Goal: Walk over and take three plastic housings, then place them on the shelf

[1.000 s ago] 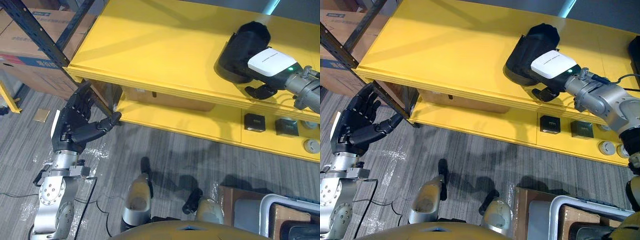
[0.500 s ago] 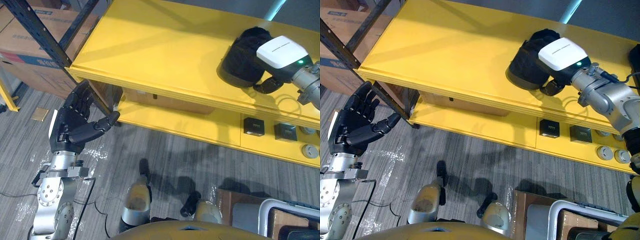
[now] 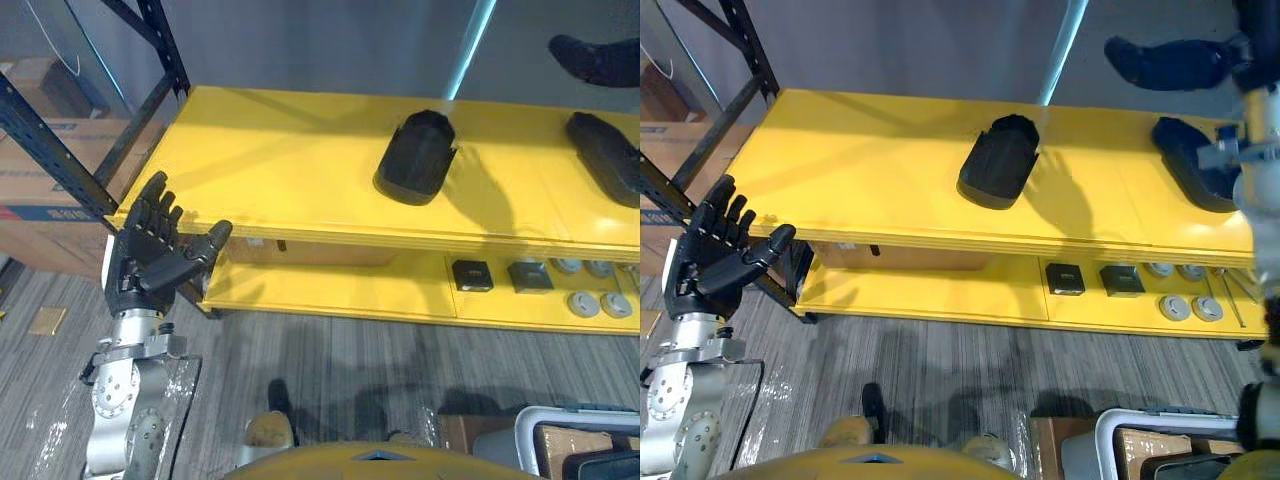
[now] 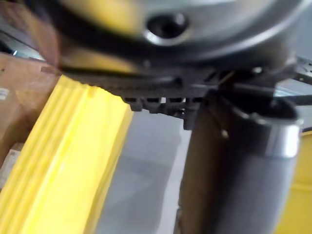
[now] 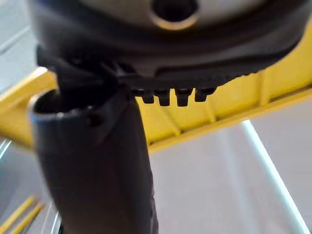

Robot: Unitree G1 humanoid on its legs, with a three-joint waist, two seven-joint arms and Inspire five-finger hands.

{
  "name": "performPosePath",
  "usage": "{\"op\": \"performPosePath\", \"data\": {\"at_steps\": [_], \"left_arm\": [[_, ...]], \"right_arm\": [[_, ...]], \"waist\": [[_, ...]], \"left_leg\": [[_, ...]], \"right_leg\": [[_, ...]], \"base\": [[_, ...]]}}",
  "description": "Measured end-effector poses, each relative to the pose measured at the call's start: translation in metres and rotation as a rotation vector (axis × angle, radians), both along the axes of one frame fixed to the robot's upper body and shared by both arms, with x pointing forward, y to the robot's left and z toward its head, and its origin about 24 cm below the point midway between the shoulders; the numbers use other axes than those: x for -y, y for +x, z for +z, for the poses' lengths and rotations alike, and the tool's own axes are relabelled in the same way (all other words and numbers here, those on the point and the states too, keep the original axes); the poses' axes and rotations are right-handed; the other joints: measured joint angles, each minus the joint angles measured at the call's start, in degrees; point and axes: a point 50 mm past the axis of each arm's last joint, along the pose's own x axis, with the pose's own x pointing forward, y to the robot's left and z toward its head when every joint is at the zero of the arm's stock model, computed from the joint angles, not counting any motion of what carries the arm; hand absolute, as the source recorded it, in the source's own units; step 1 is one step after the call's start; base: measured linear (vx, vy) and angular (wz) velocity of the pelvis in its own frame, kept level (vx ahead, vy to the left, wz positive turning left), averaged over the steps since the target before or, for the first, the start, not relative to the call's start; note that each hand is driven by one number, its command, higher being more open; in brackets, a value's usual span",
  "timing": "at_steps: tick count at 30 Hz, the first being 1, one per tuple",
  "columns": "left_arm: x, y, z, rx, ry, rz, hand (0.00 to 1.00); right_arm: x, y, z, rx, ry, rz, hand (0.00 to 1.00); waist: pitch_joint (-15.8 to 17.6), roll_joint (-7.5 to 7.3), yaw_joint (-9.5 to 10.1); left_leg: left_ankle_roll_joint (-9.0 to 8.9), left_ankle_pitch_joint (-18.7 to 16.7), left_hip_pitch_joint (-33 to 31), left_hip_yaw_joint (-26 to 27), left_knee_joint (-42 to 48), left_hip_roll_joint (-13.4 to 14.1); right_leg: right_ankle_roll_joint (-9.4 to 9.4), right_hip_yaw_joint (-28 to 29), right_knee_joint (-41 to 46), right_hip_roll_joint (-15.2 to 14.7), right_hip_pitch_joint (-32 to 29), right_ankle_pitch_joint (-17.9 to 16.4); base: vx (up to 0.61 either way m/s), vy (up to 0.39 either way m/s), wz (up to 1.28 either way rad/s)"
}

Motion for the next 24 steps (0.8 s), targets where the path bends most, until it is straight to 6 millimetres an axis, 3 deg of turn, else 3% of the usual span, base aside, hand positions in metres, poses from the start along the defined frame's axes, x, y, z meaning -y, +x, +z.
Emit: {"op": "performPosePath", "data": {"at_steps": [1,4,5,6,7,10,13,14,16,20,22,24], "left_arm": [[0.001,-0.002,-0.003,-0.012,-0.015,0.007,1.00],[0.008,-0.012,-0.020,-0.109,-0.020,0.023,1.00],[0.010,-0.013,-0.021,-0.119,-0.009,0.021,1.00],[0.010,-0.012,-0.021,-0.126,0.009,0.019,1.00],[0.011,-0.012,-0.020,-0.127,0.025,0.020,1.00],[0.009,-0.012,-0.018,-0.122,0.027,0.032,1.00],[0.009,-0.012,-0.019,-0.127,0.022,0.049,1.00],[0.009,-0.011,-0.018,-0.122,0.022,0.050,1.00],[0.009,-0.010,-0.017,-0.119,0.022,0.048,1.00],[0.010,-0.008,-0.016,-0.111,0.027,0.025,1.00],[0.015,-0.004,-0.014,-0.099,0.042,-0.024,1.00],[0.017,0.002,-0.008,-0.077,0.084,-0.088,1.00]], "right_arm": [[0.002,-0.001,-0.012,-0.024,0.059,0.002,1.00],[0.007,-0.008,-0.089,-0.264,0.316,0.016,1.00],[0.007,-0.011,-0.103,-0.312,0.362,0.020,1.00],[0.005,-0.016,-0.130,-0.401,0.448,0.034,1.00],[0.002,-0.022,-0.153,-0.475,0.523,0.047,1.00],[-0.017,-0.035,-0.192,-0.572,0.663,0.110,1.00],[-0.046,-0.039,-0.202,-0.584,0.756,0.232,1.00],[-0.065,-0.037,-0.200,-0.556,0.783,0.312,1.00],[-0.075,-0.037,-0.198,-0.541,0.778,0.359,1.00],[-0.092,-0.036,-0.195,-0.508,0.714,0.423,1.00],[-0.091,-0.038,-0.195,-0.486,0.685,0.381,1.00],[-0.089,-0.042,-0.198,-0.482,0.692,0.358,1.00]], "waist": [[-0.1,0.20,-0.26],[-1.2,2.31,-2.01],[-1.3,2.40,-2.19],[-1.8,3.50,-2.42],[-1.8,3.71,-2.55],[-1.9,4.17,-2.68],[-1.9,4.23,-2.81],[-1.8,3.95,-2.65],[-1.5,3.46,-2.35],[-0.6,1.74,-2.20],[0.8,1.66,-3.21],[1.5,0.98,-3.14]], "left_leg": [[-0.05,0.0,0.1,-0.1,0.0,0.1],[-0.34,-0.9,-0.5,0.2,-0.1,0.6],[-0.35,-0.9,-0.8,0.4,-0.1,0.8],[-0.40,-0.9,-1.4,0.9,0.0,1.2],[-0.44,-0.9,-1.8,1.0,0.0,1.2],[-0.64,-0.5,-1.8,1.0,0.0,1.2],[-0.34,-0.3,-1.8,1.0,0.0,1.2],[-0.36,-0.3,-1.8,0.9,0.0,1.1],[-0.41,-0.4,-1.8,0.6,0.0,0.9],[-0.06,-1.3,-1.4,-2.2,0.1,-1.6],[0.81,-1.6,-0.6,-6.1,0.2,-3.4],[1.20,-1.7,0.1,-8.5,0.2,-4.3]], "right_leg": [[-0.09,-0.1,-0.2,0.1,0.1,-0.1],[0.09,0.4,-1.4,0.9,-0.1,-0.3],[0.07,0.5,-2.2,1.3,-0.1,-0.3],[-0.21,0.5,-3.4,1.9,-0.2,0.1],[-0.32,0.6,-4.3,2.2,-0.3,0.8],[-0.34,0.6,-4.2,2.2,-0.1,1.6],[0.04,0.5,-4.1,2.2,-0.1,1.8],[0.05,0.3,-4.0,2.0,-0.1,1.6],[0.16,0.0,-3.3,1.7,-0.1,1.0],[-0.29,-0.9,5.6,-2.3,-1.4,-4.1],[-0.92,4.5,15.0,-4.6,-2.9,-4.6],[-1.79,11.3,21.1,-4.9,-5.0,-4.4]], "base": [[-0.06,-0.021,0.02],[-0.07,-0.003,-0.02],[0.00,0.000,0.00],[0.00,0.000,0.00],[0.00,0.000,0.00],[0.04,-0.005,0.02],[0.07,-0.022,0.03],[0.06,-0.018,0.05],[0.05,-0.010,0.15],[0.04,0.018,0.40],[0.06,0.087,0.80],[0.06,0.058,0.71]]}}
